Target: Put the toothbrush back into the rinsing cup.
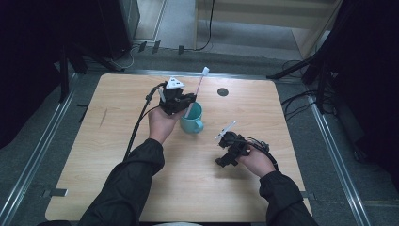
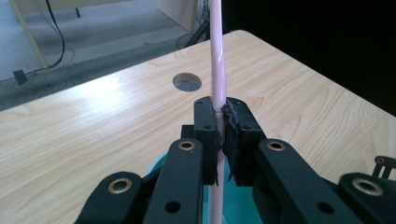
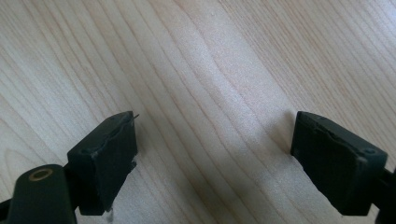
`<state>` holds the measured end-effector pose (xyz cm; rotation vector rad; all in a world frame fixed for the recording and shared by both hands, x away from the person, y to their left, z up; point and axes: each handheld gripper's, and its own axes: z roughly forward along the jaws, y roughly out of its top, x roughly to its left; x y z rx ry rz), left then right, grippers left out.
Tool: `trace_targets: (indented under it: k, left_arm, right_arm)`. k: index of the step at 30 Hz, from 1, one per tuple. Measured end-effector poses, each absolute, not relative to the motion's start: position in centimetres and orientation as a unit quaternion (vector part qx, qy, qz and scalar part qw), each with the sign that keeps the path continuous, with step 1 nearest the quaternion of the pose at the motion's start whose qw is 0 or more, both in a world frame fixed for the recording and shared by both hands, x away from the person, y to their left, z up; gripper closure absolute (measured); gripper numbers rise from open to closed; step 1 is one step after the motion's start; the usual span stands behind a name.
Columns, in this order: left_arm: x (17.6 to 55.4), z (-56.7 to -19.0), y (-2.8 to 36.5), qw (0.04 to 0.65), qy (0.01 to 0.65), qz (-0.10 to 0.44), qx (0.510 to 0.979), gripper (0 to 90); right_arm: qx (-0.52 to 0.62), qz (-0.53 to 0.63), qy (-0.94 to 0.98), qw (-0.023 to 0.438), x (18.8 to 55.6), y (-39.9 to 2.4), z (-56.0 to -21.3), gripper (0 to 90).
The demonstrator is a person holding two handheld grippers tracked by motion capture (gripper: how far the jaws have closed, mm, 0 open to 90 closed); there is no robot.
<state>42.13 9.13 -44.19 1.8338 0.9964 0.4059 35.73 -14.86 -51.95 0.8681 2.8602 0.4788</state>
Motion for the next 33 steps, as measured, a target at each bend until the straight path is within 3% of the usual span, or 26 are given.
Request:
trace_targets:
  k: [33]
  left_arm:
    - [41.3,-47.4,9.9,0.467,0.432,0.157,0.755,84.0]
  right_arm:
    - [0.284,0.157,0.944,0.056,35.7,-14.8,-52.0,12.8]
